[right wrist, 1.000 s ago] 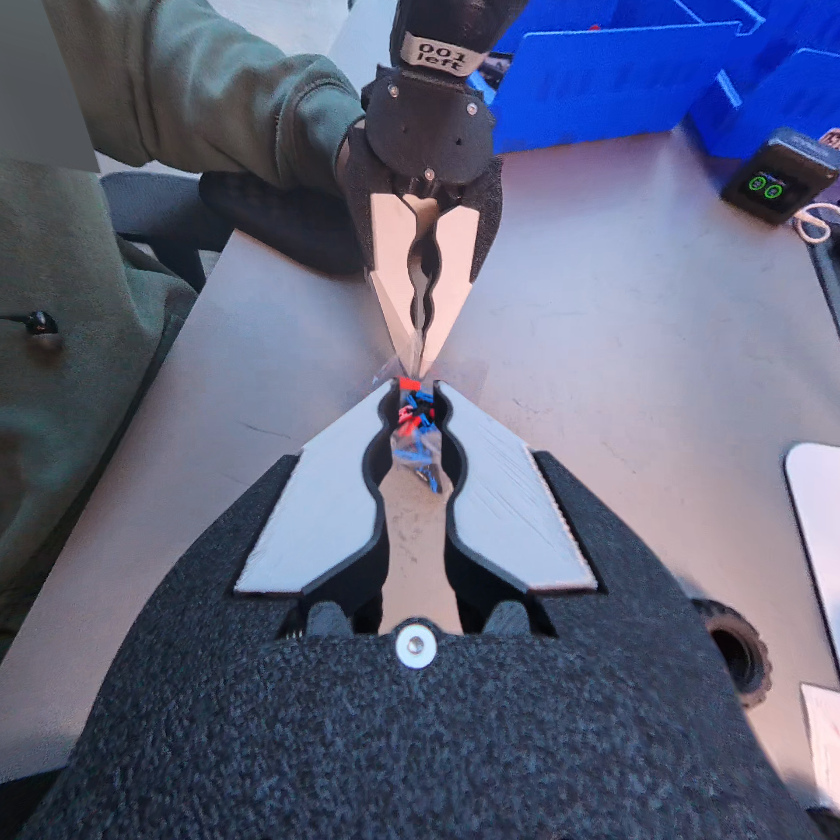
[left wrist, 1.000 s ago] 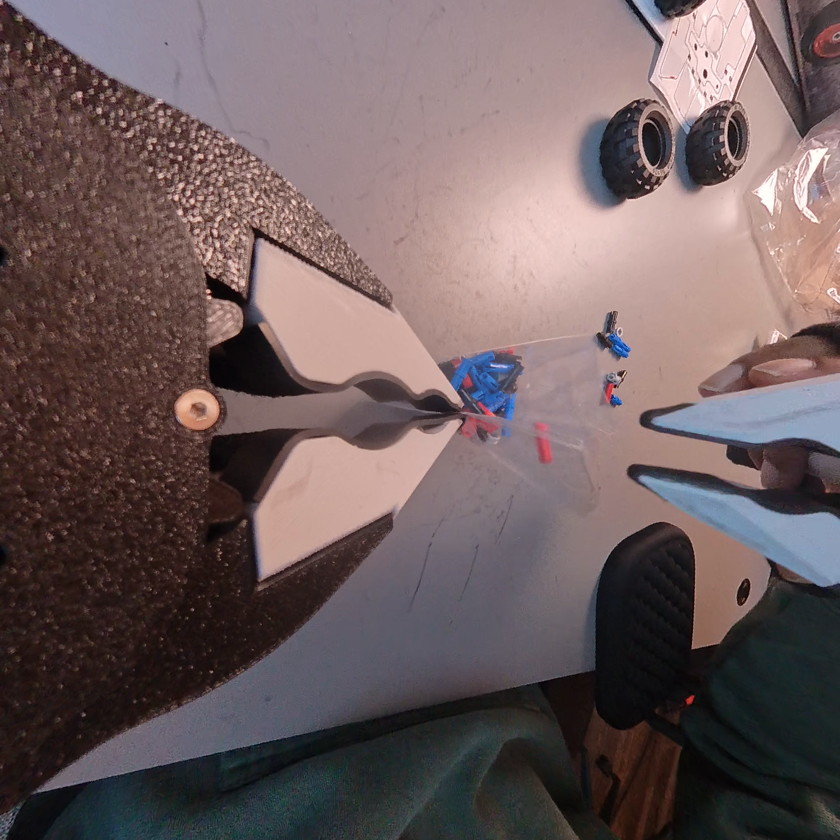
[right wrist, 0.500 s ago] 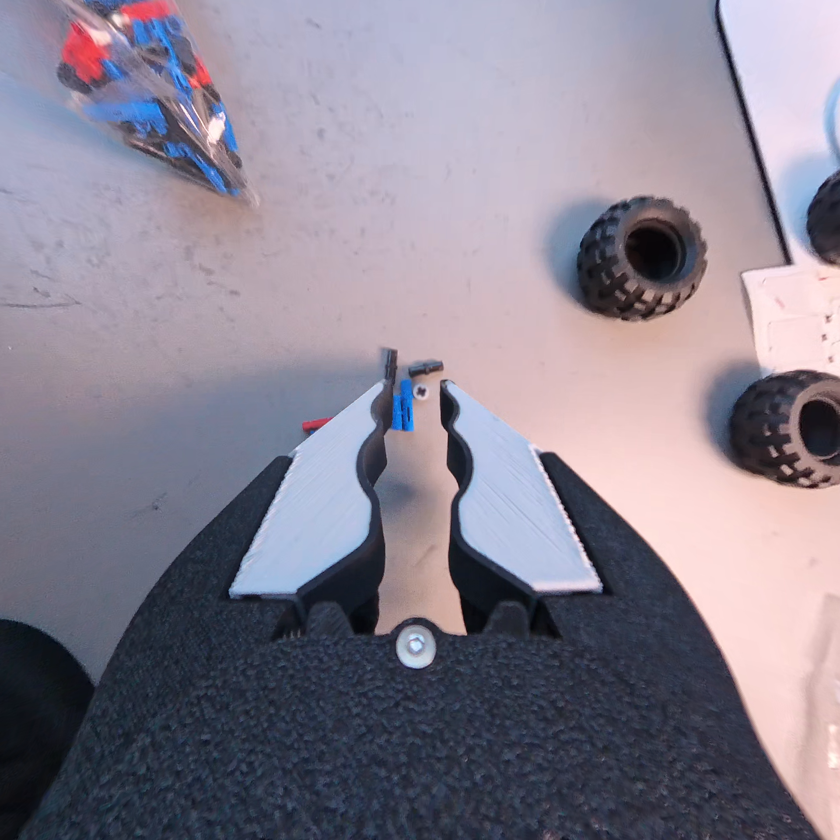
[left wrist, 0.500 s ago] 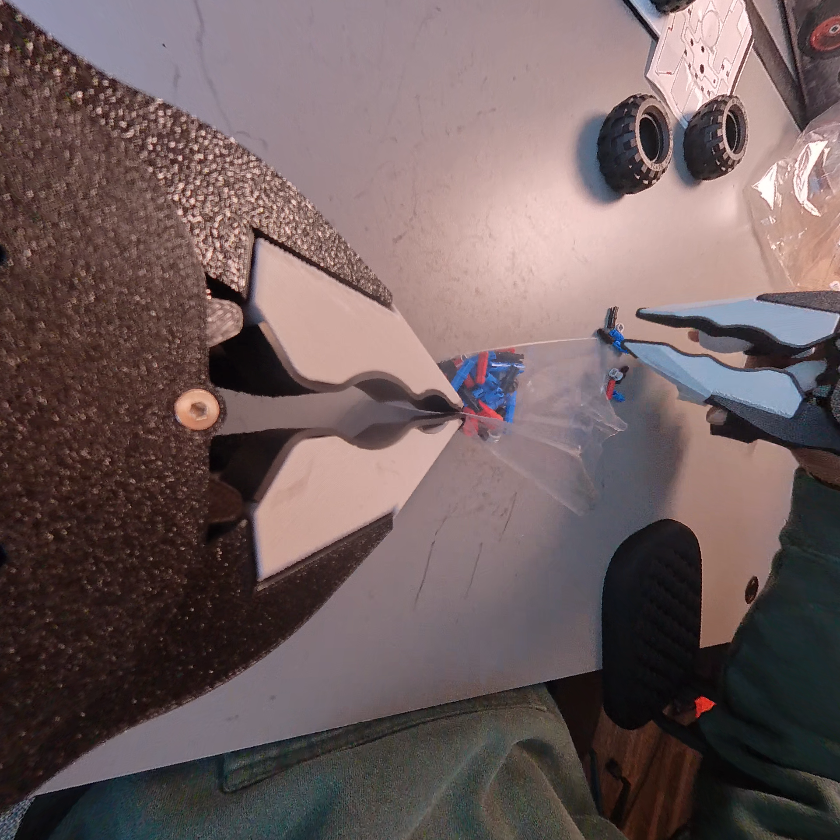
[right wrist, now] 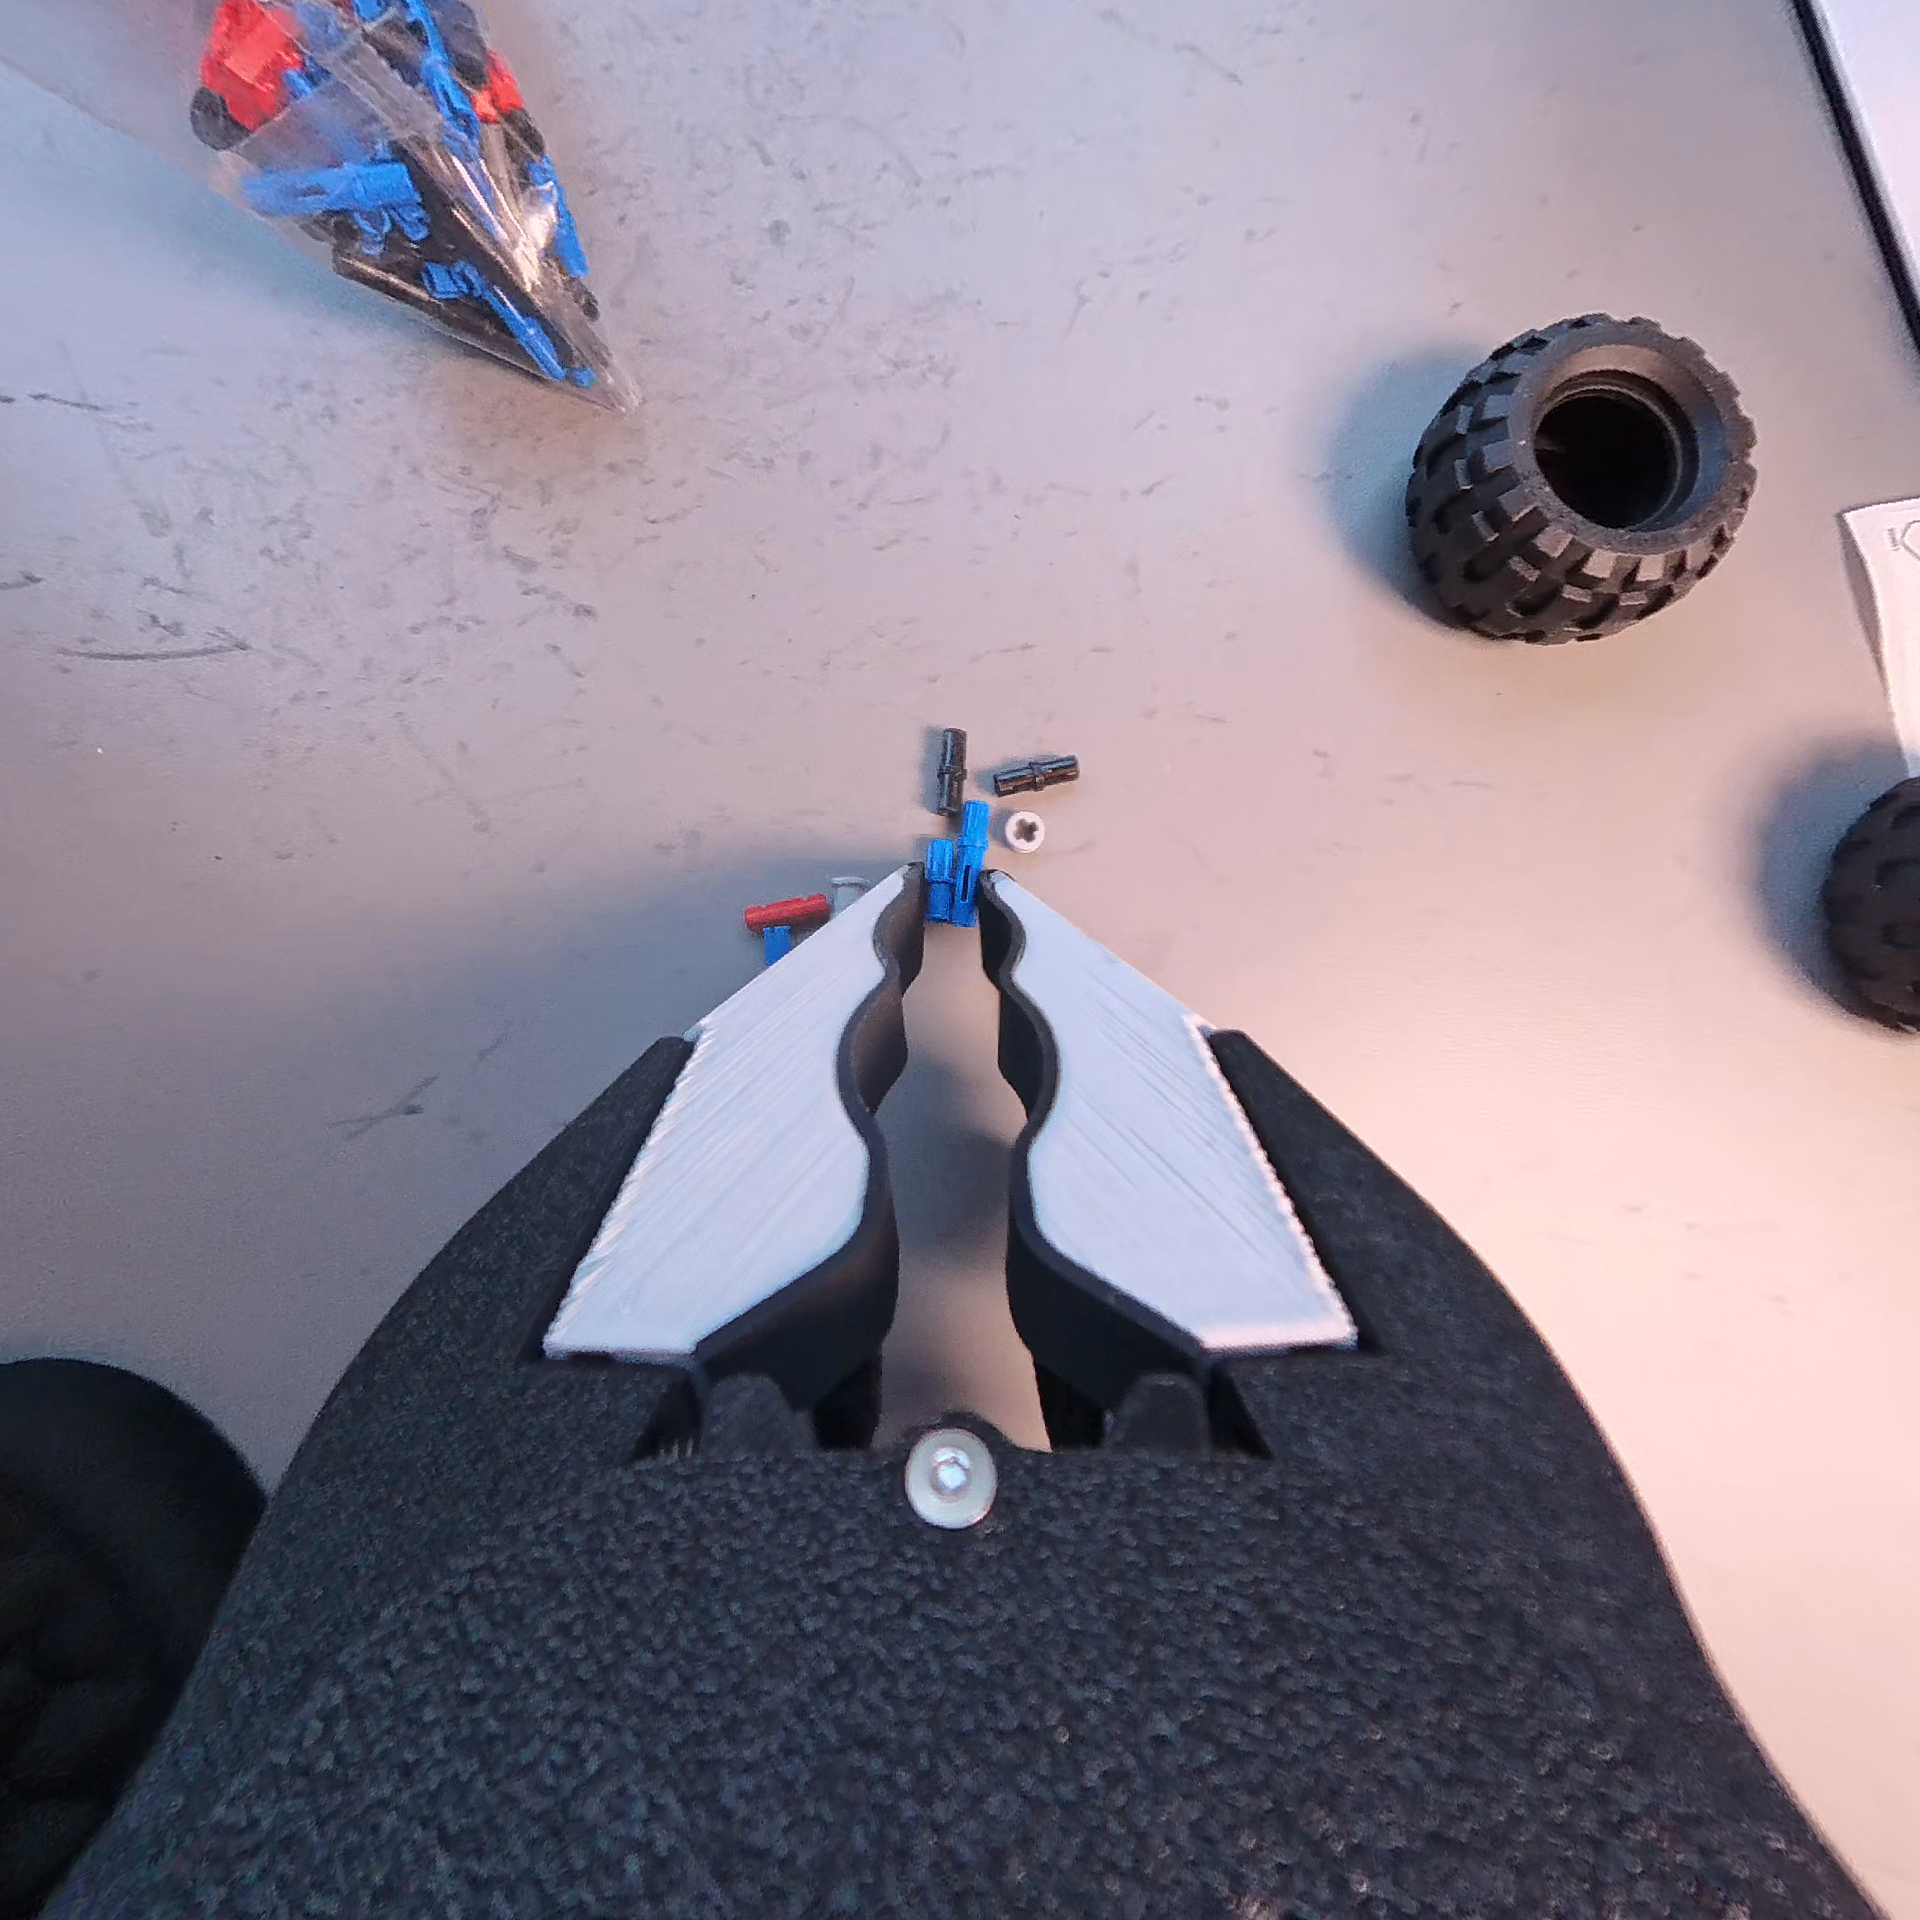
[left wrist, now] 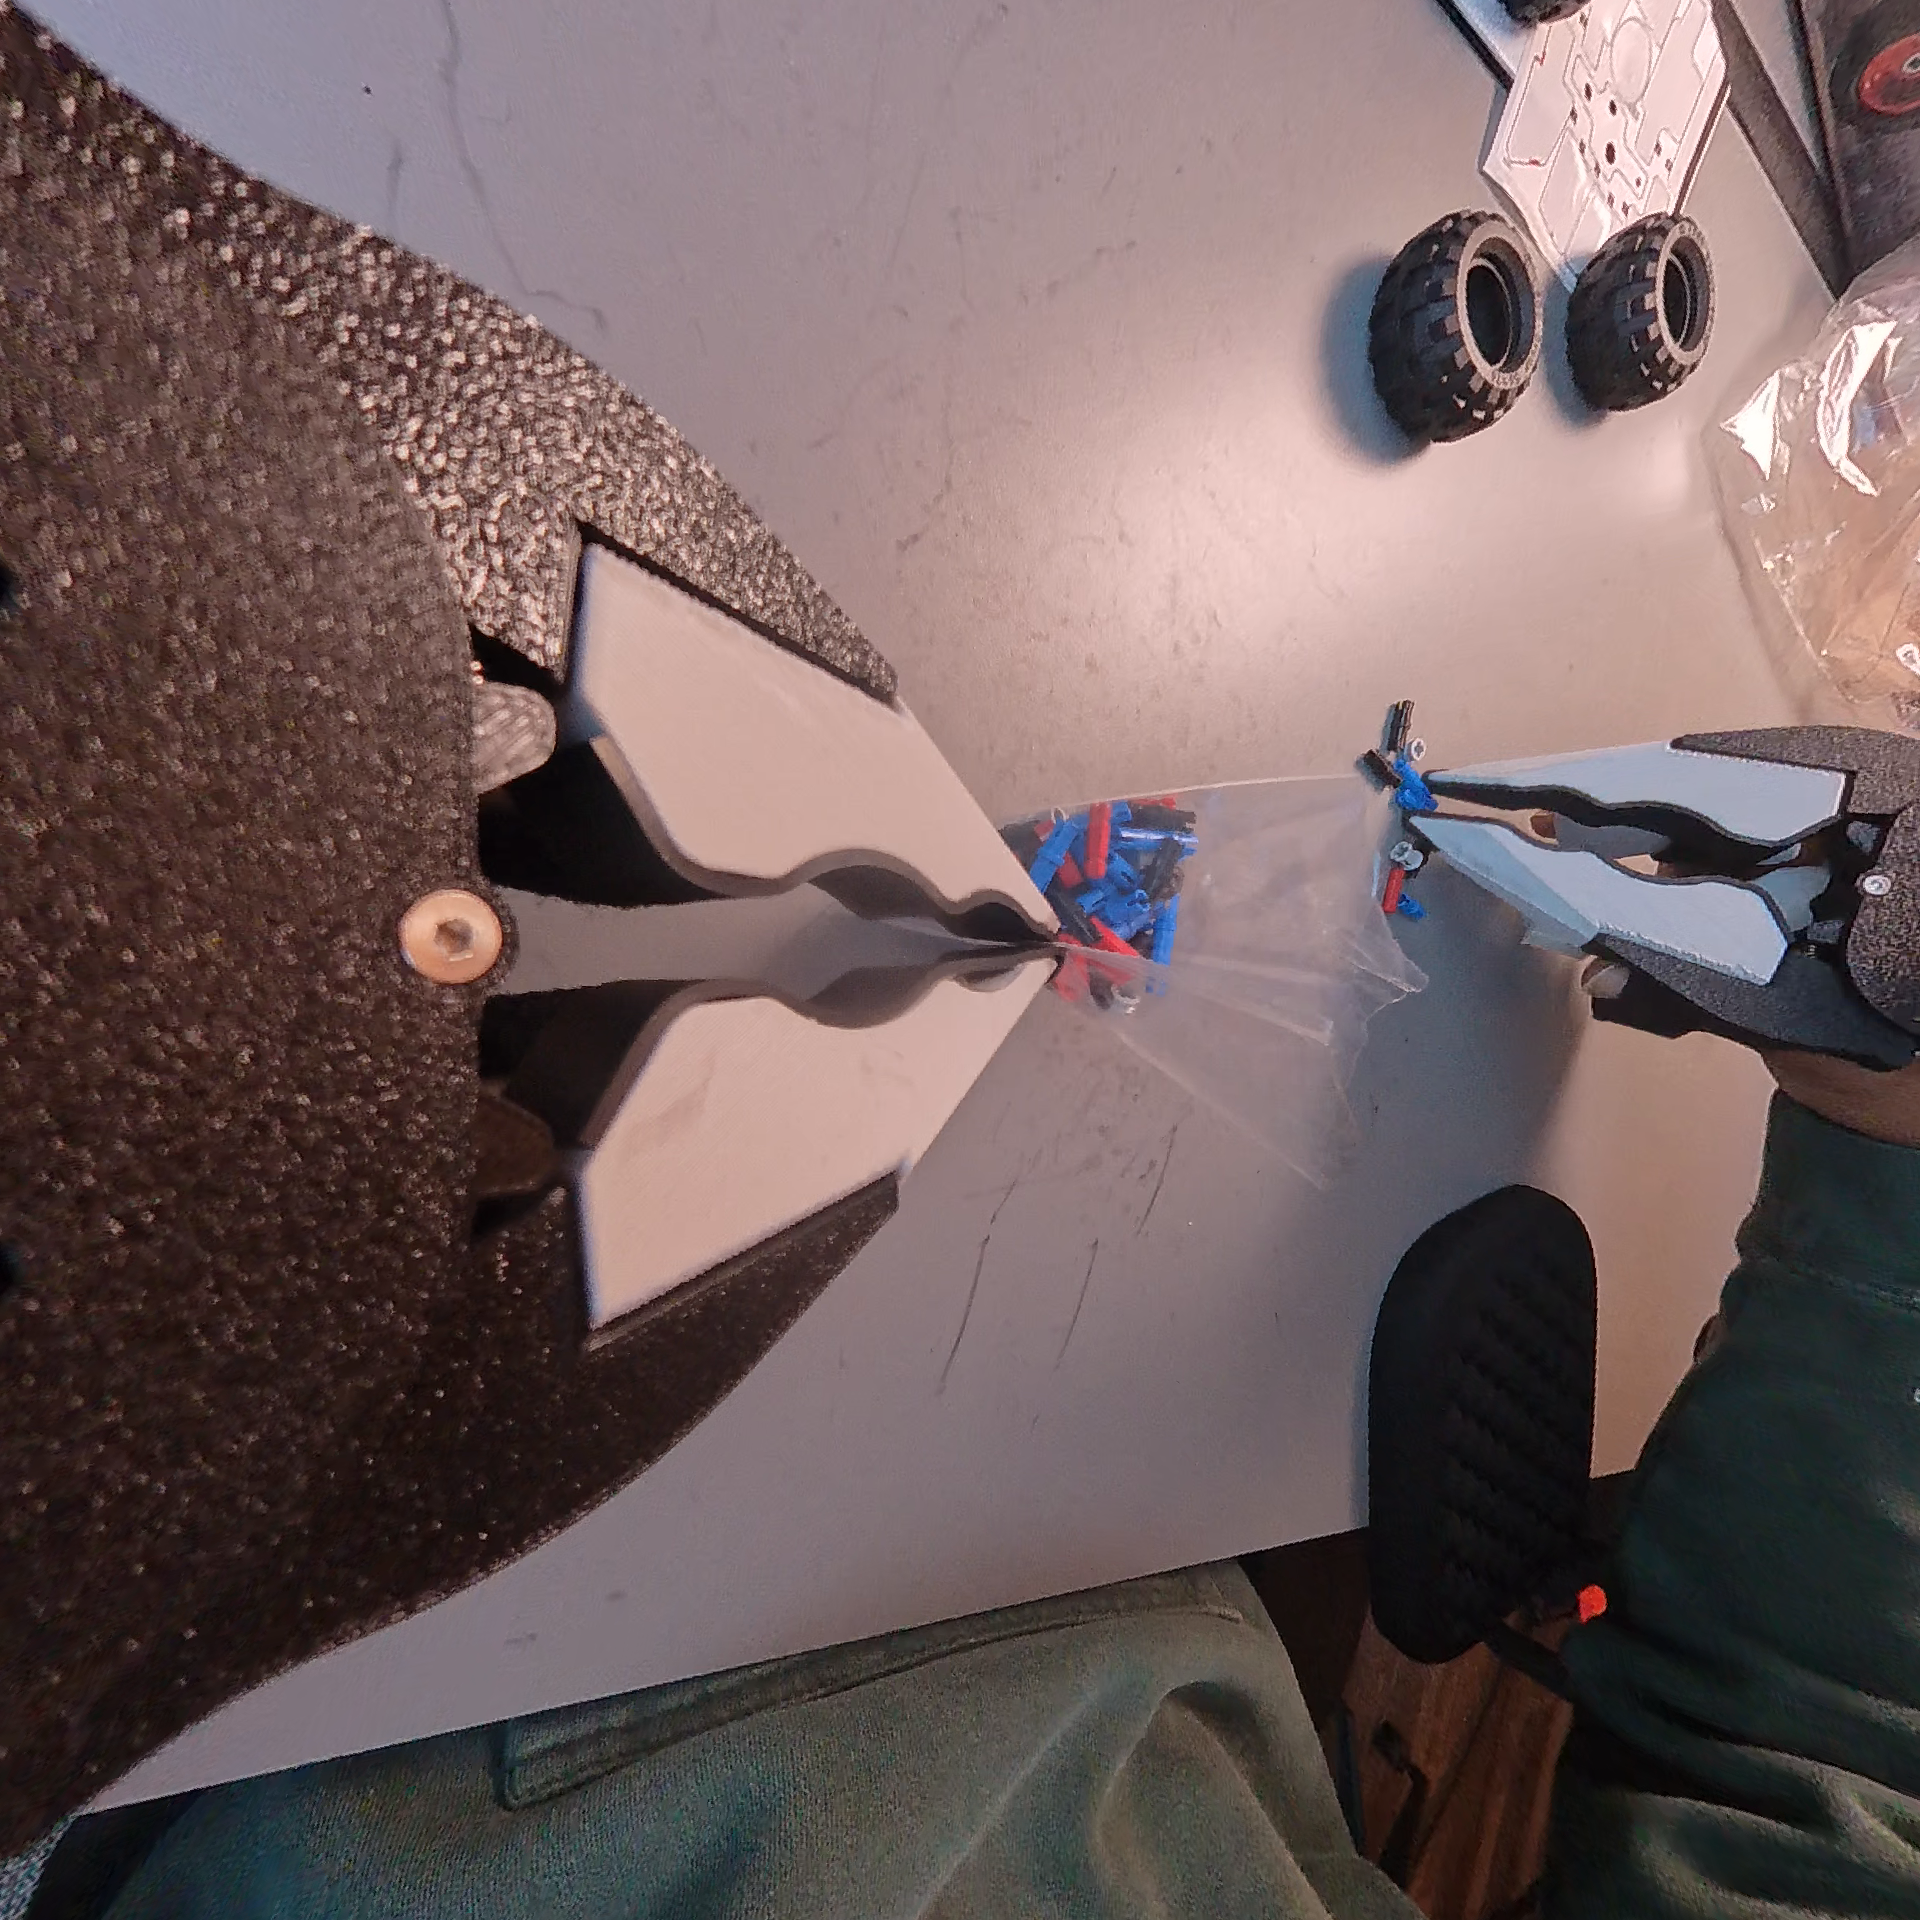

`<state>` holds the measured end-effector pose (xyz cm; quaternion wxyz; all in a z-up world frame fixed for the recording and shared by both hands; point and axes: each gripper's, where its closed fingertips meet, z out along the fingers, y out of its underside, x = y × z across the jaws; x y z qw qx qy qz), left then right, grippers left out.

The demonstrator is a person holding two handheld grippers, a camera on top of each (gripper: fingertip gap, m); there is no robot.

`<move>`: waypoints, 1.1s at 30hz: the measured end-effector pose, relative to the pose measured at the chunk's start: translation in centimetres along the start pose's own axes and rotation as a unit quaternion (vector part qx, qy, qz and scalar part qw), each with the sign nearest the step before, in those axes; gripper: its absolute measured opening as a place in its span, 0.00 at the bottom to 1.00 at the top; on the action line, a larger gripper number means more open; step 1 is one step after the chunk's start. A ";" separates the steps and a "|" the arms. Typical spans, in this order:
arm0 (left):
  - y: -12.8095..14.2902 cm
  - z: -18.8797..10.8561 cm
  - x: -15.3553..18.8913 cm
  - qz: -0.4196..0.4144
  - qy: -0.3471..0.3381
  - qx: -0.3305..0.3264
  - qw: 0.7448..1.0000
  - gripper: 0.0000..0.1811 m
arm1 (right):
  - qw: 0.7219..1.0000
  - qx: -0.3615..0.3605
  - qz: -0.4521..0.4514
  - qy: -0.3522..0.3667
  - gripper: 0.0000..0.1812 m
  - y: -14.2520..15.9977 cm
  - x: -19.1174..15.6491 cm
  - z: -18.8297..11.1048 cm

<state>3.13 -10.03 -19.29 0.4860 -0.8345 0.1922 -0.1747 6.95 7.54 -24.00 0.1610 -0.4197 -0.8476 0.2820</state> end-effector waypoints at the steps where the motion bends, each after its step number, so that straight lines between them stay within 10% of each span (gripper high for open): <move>1: 0.0 0.0 0.0 0.000 0.000 0.000 1.000 0.00 | 1.000 0.004 -0.001 0.001 0.05 -0.1 -0.1 -0.1; 33: 0.0 0.0 -0.1 0.001 -0.003 -0.001 1.000 0.00 | 0.999 0.031 -0.002 0.014 0.02 -3.2 -1.1 -1.4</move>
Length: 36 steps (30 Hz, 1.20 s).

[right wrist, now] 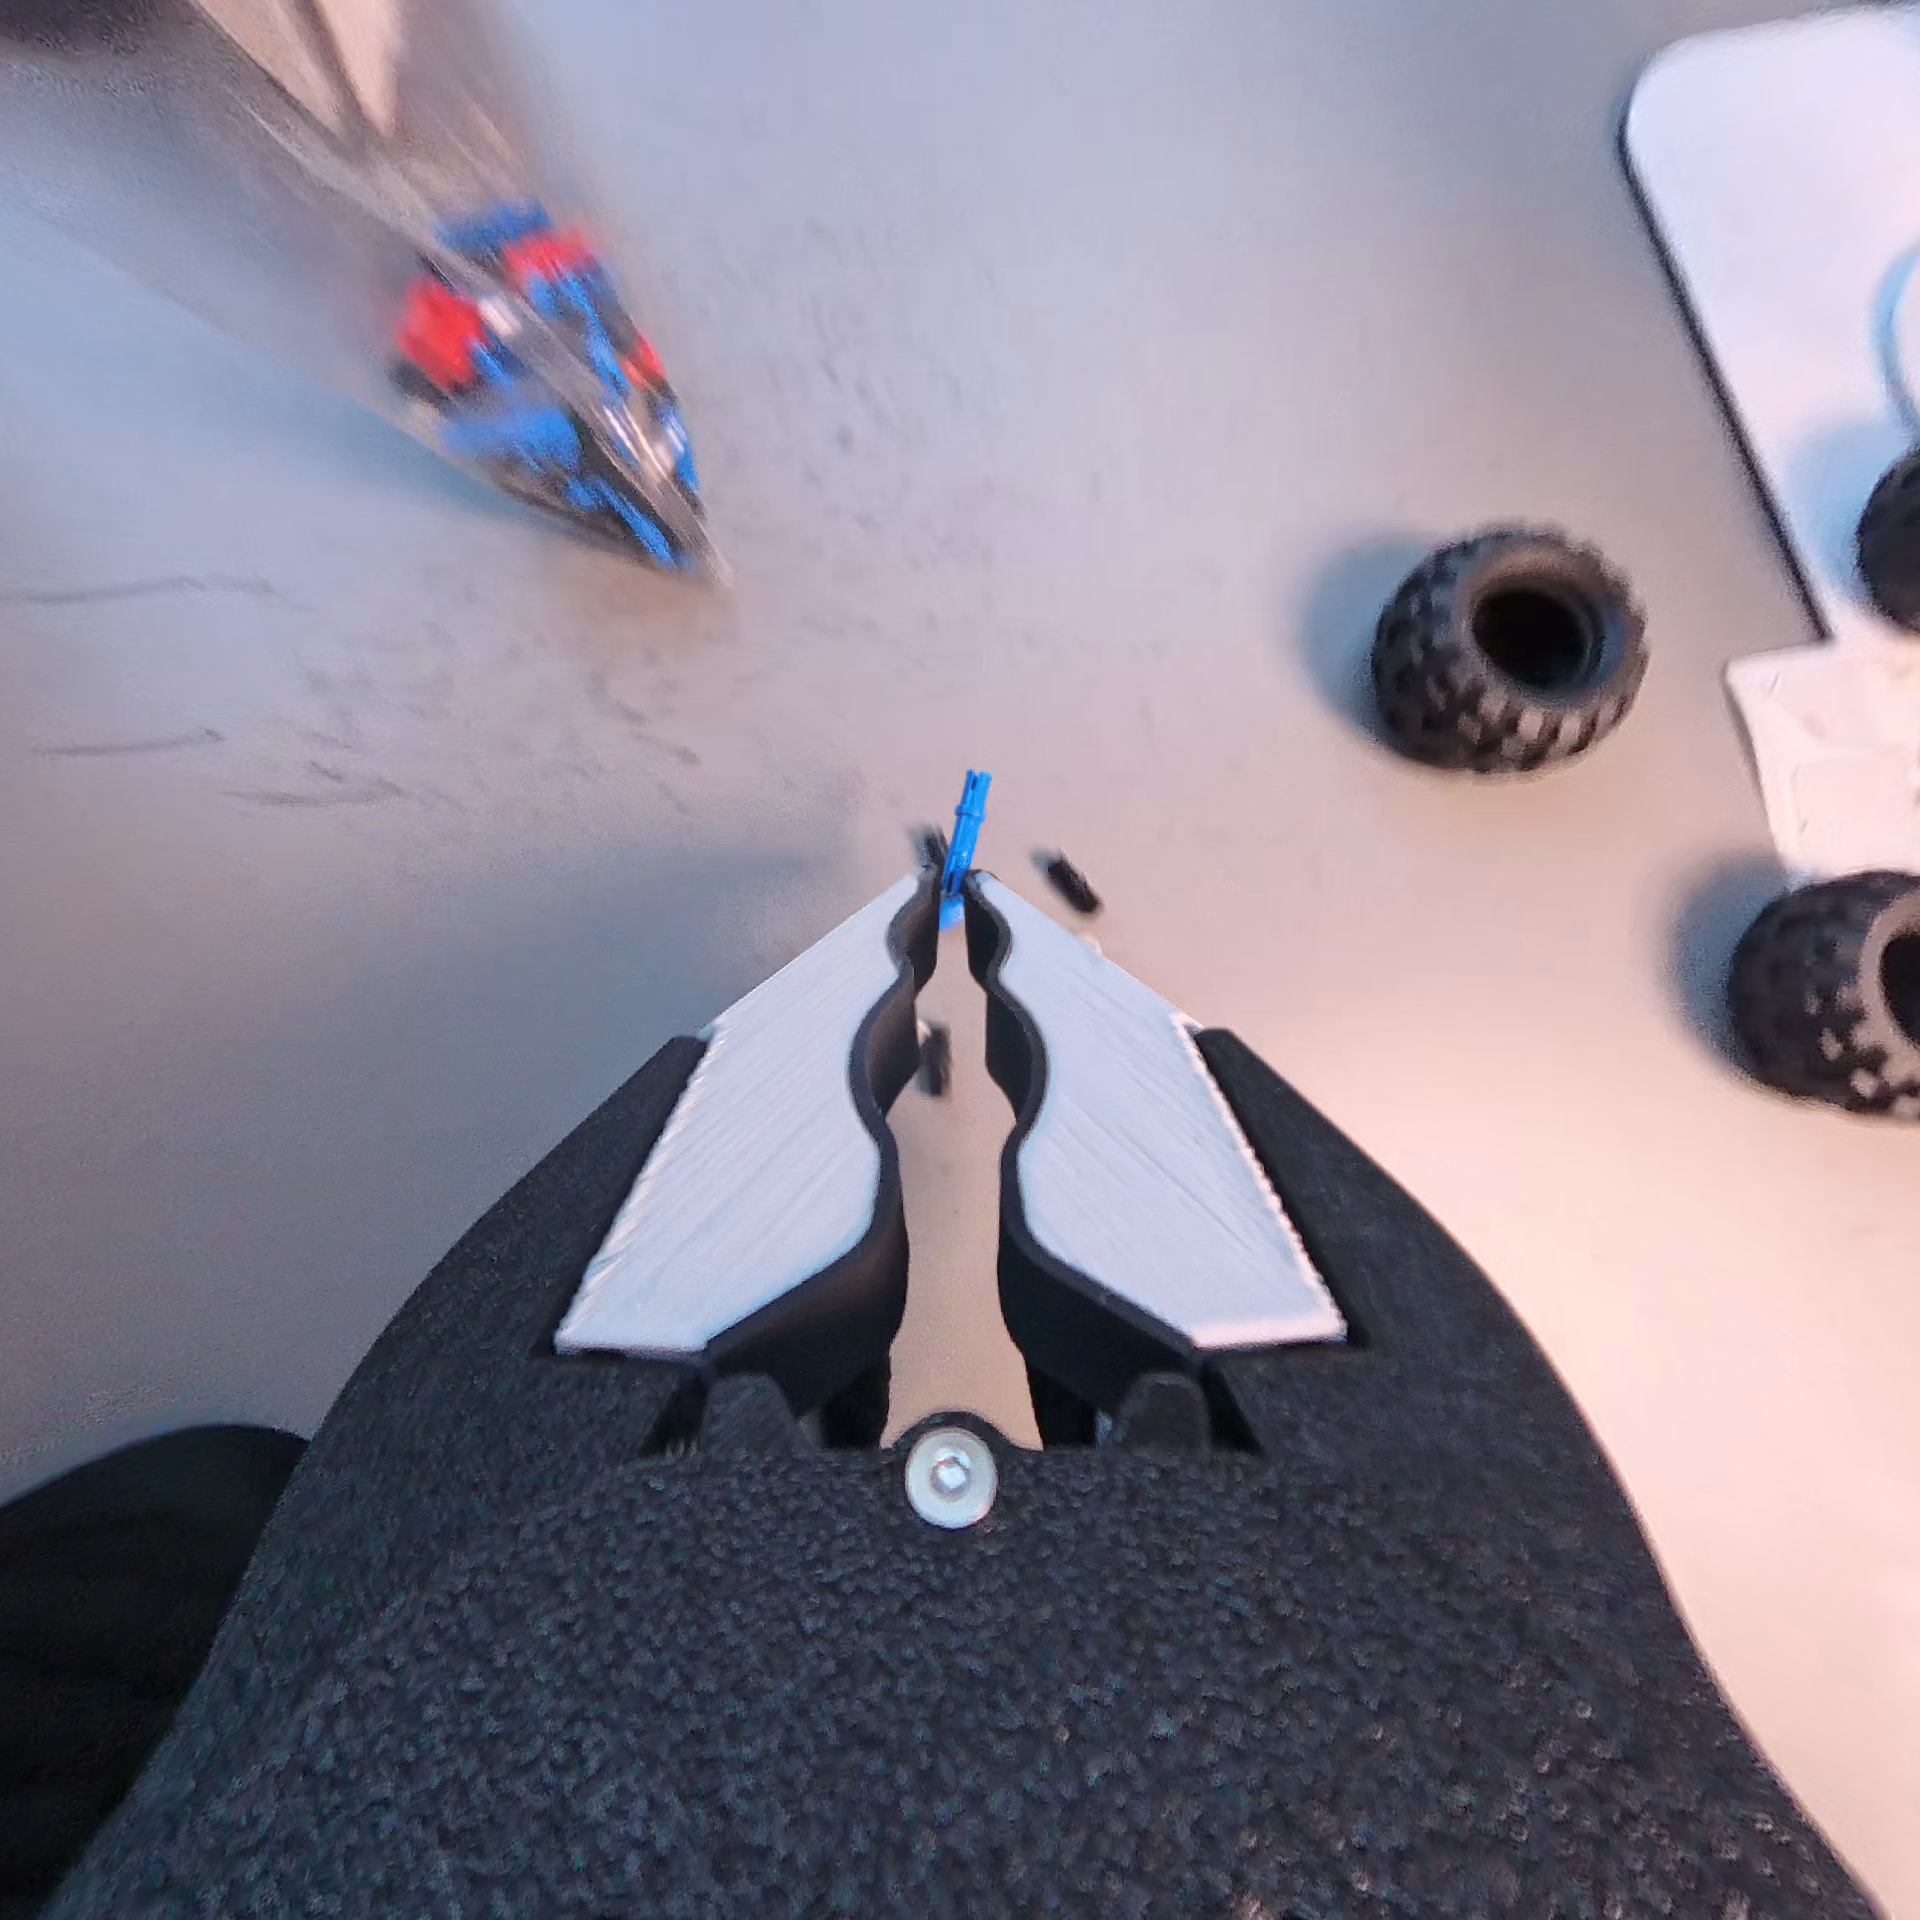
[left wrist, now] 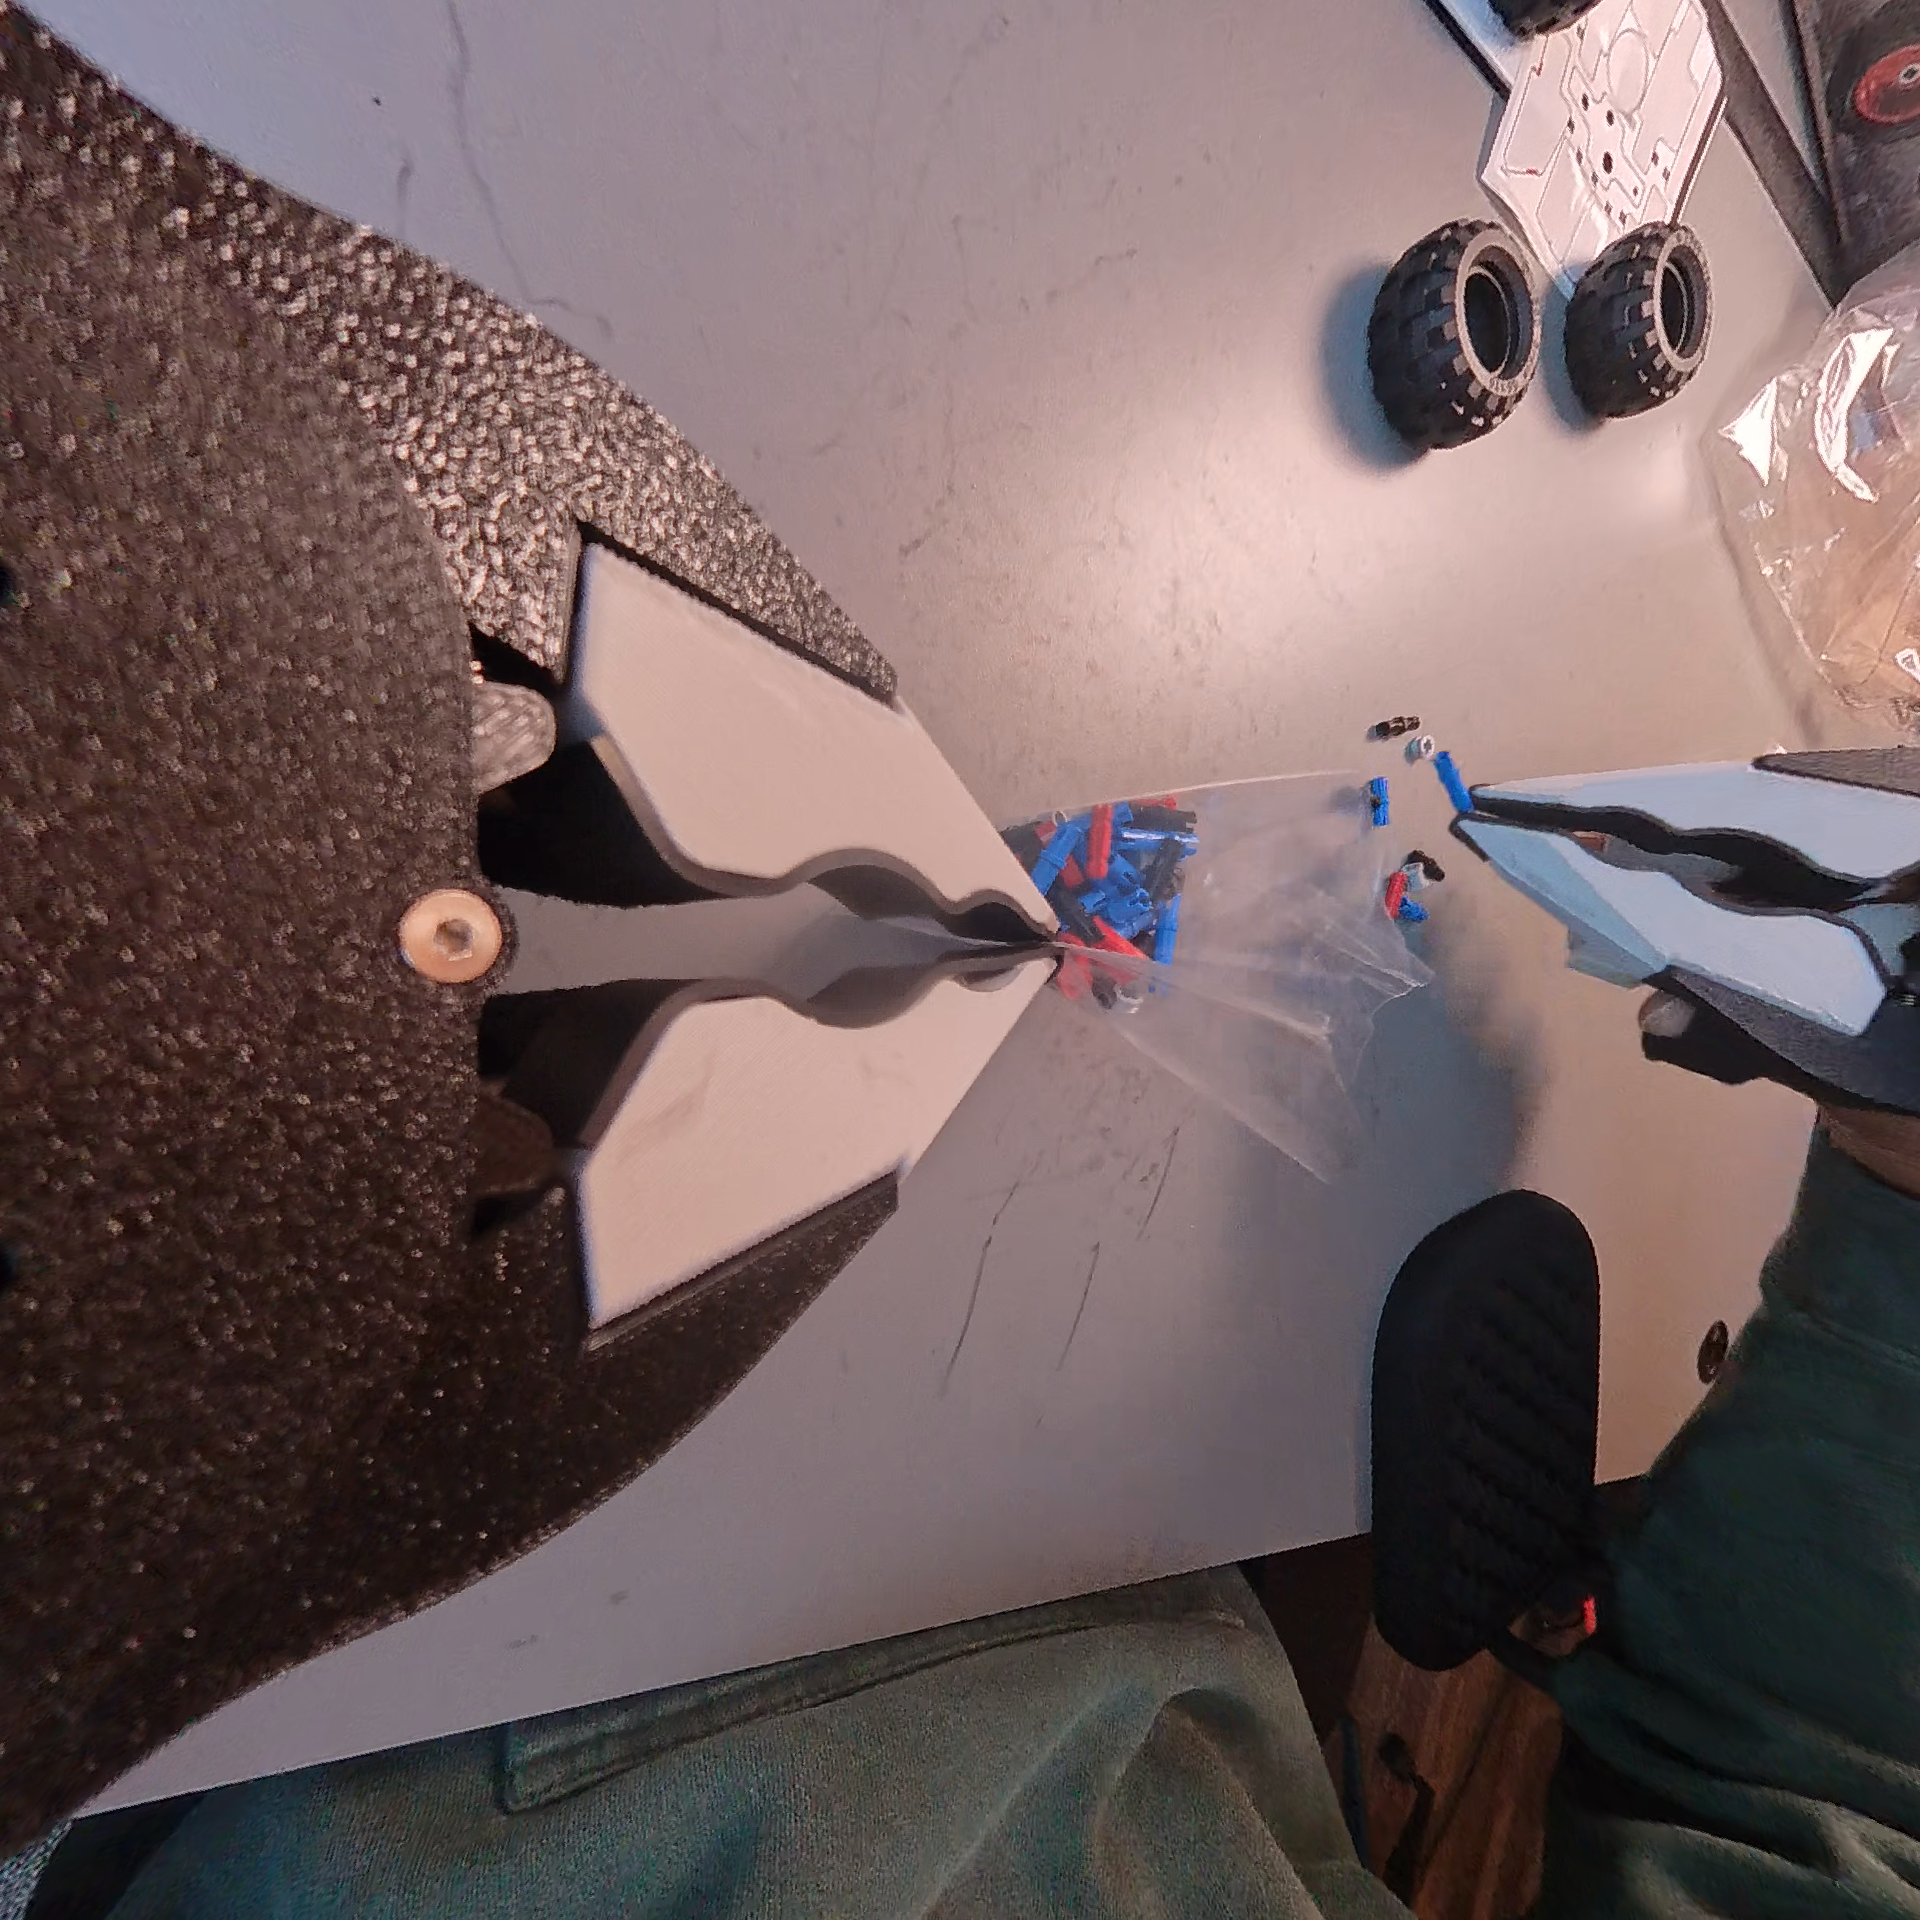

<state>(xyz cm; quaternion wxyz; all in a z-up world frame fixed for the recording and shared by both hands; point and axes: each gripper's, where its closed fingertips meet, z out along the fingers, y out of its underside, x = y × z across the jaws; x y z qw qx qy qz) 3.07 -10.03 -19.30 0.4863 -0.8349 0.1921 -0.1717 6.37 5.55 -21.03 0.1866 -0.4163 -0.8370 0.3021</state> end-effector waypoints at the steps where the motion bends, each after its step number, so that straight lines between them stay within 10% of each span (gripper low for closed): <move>1: 0.0 0.0 0.0 -0.001 0.001 0.000 1.000 0.00 | 1.000 0.025 -0.012 -0.010 0.02 -1.8 -0.8 -0.5; 6: 0.0 0.0 0.0 -0.001 0.000 0.000 1.000 0.00 | 0.986 0.107 -0.106 -0.069 0.02 -10.3 -6.8 -1.2; 12: 0.0 -0.2 -0.1 0.003 -0.005 -0.001 1.000 0.00 | 0.983 0.101 -0.140 -0.068 0.06 -12.3 -7.7 0.2; 22: 0.0 0.0 0.0 0.005 -0.001 -0.003 1.000 0.00 | 0.999 -0.031 -0.024 -0.016 0.07 0.7 -0.7 1.4; 36: 0.0 0.1 0.1 -0.001 0.003 0.000 1.000 0.00 | 1.000 -0.017 0.002 -0.011 0.02 1.3 -0.2 1.9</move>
